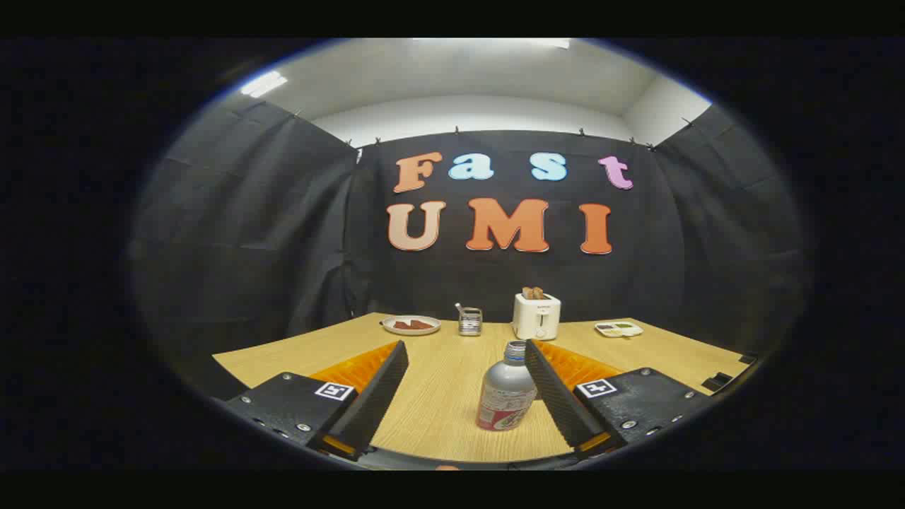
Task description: Take the bottle from table, then pour the juice into the cup, finally place the bottle on the coaster
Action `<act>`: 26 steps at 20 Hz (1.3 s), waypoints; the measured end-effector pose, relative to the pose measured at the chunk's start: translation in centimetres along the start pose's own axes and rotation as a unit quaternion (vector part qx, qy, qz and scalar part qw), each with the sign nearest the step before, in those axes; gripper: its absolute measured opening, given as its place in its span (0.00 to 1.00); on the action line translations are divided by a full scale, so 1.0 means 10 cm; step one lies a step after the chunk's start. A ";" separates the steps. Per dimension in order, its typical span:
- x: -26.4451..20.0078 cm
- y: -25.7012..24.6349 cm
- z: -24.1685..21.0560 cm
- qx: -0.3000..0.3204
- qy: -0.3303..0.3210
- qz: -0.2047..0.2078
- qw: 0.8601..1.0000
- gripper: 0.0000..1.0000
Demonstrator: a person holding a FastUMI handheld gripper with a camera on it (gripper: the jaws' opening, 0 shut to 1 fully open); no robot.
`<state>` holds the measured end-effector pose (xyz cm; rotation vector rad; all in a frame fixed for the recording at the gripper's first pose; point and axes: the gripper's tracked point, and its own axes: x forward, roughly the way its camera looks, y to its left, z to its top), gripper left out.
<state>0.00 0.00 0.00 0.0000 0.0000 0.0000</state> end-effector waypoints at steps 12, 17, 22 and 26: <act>-0.02 0.03 -0.04 -0.017 0.006 -0.008 1.000 0.98; -0.02 0.20 -0.11 0.038 0.000 0.023 0.999 0.98; -0.02 0.07 -0.21 0.035 0.013 -0.007 0.999 0.98; -0.01 -0.18 -0.32 0.017 0.038 -0.043 0.998 0.98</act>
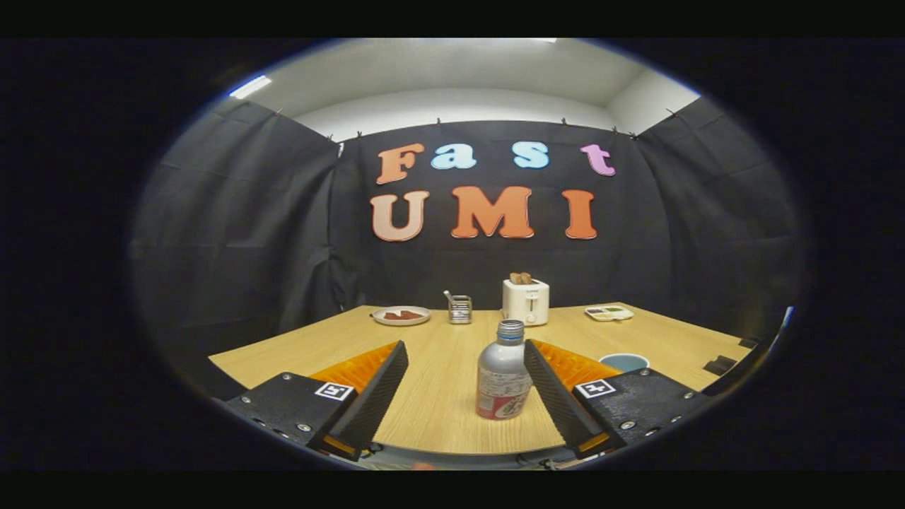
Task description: Take the bottle from table, then pour the juice into the cup, finally place the bottle on the coaster
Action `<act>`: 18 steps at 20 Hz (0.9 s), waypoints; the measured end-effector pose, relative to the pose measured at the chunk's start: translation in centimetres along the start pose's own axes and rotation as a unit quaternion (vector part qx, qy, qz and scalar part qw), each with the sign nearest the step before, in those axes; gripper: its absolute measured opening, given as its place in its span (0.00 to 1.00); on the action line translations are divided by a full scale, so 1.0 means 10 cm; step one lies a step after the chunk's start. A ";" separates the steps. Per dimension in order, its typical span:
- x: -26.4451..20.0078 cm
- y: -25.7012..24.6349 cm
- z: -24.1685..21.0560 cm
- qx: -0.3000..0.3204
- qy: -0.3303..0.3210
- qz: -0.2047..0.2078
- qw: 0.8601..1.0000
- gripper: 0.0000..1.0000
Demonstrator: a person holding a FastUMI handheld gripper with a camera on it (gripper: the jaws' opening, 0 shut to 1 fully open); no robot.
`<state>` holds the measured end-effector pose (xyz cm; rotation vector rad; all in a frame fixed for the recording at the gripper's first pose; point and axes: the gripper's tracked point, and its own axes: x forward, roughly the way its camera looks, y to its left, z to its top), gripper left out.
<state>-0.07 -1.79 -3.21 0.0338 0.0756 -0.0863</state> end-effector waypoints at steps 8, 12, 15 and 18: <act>0.18 -0.39 -0.53 -0.013 0.088 -0.056 0.994 0.98; 0.31 -0.44 -0.77 0.007 0.119 -0.057 0.991 0.98; 0.40 -0.39 -0.94 0.019 0.144 -0.045 0.988 0.98; 0.47 -0.36 -1.01 0.018 0.150 -0.037 0.988 0.98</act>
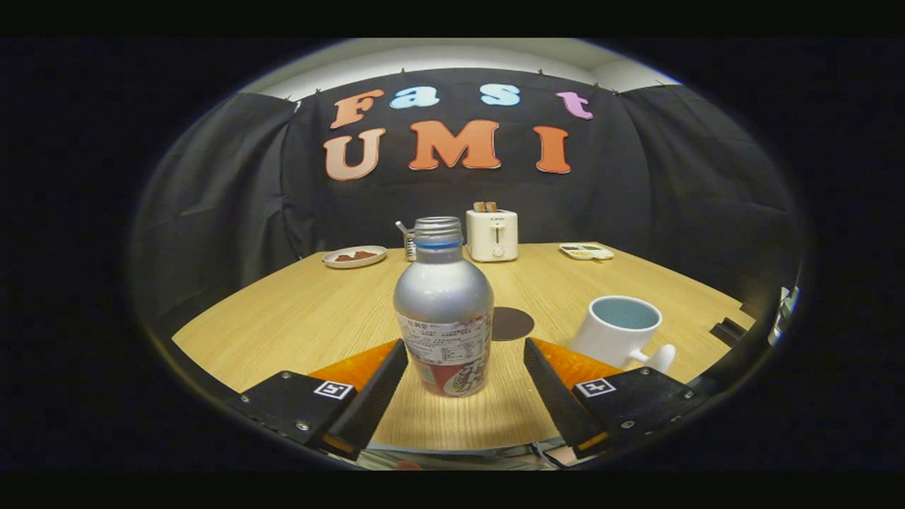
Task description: Take the bottle from table, then pour the juice into the cup, finally place the bottle on the coaster
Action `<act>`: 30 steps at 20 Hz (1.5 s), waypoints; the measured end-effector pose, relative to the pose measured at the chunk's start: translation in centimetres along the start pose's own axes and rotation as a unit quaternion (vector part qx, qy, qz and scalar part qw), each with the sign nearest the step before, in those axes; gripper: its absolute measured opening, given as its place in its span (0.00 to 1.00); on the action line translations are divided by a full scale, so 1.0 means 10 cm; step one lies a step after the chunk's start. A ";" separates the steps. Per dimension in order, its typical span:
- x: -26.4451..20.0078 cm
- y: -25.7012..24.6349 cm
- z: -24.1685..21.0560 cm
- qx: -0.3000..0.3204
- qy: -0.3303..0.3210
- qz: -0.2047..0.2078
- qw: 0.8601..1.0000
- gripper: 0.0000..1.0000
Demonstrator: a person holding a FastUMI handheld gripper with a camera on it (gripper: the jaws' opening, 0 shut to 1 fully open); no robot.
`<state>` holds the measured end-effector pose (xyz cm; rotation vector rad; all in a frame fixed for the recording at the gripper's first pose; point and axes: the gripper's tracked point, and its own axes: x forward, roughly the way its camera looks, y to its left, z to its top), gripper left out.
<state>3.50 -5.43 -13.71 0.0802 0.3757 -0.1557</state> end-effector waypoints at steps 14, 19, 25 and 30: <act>0.14 0.00 -0.07 -0.024 -0.004 -0.016 1.000 0.71; -0.03 -0.05 0.17 0.011 -0.030 -0.020 0.999 0.71; -0.18 0.07 0.38 0.093 -0.045 0.031 0.994 0.71; -0.18 0.10 0.50 0.201 -0.057 0.072 0.975 0.71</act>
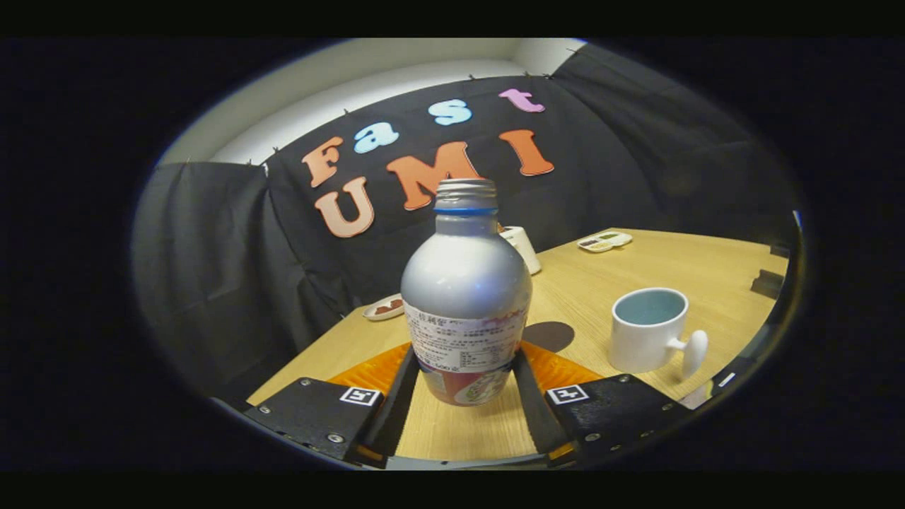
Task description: Take the bottle from table, then pour the juice into the cup, finally place the bottle on the coaster
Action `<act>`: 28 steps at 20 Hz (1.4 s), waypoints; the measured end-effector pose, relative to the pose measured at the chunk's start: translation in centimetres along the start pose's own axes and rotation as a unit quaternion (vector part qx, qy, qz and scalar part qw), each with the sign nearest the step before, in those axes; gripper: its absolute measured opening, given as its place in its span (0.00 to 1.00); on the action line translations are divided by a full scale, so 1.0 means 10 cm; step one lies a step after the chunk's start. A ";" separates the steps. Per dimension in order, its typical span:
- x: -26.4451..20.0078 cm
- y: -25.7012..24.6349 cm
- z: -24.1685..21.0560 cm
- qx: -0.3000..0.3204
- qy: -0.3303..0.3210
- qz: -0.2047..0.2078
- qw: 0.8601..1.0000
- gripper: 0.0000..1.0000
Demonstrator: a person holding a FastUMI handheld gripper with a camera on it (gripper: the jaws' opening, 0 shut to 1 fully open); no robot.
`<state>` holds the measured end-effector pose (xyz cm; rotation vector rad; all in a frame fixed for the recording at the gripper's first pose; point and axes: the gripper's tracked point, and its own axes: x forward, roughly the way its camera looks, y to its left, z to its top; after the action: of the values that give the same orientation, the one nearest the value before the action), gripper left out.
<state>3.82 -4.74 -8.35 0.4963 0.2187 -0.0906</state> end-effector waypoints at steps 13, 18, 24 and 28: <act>0.22 0.07 0.33 0.304 -0.024 0.028 0.952 0.71; 0.31 0.01 0.34 0.390 -0.021 0.024 0.920 0.71; 0.36 0.02 0.40 0.489 -0.026 0.048 0.870 0.71; 0.30 -0.02 0.44 0.530 -0.033 0.043 0.846 0.71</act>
<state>7.57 -7.09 -5.40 1.6111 0.0564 -0.1382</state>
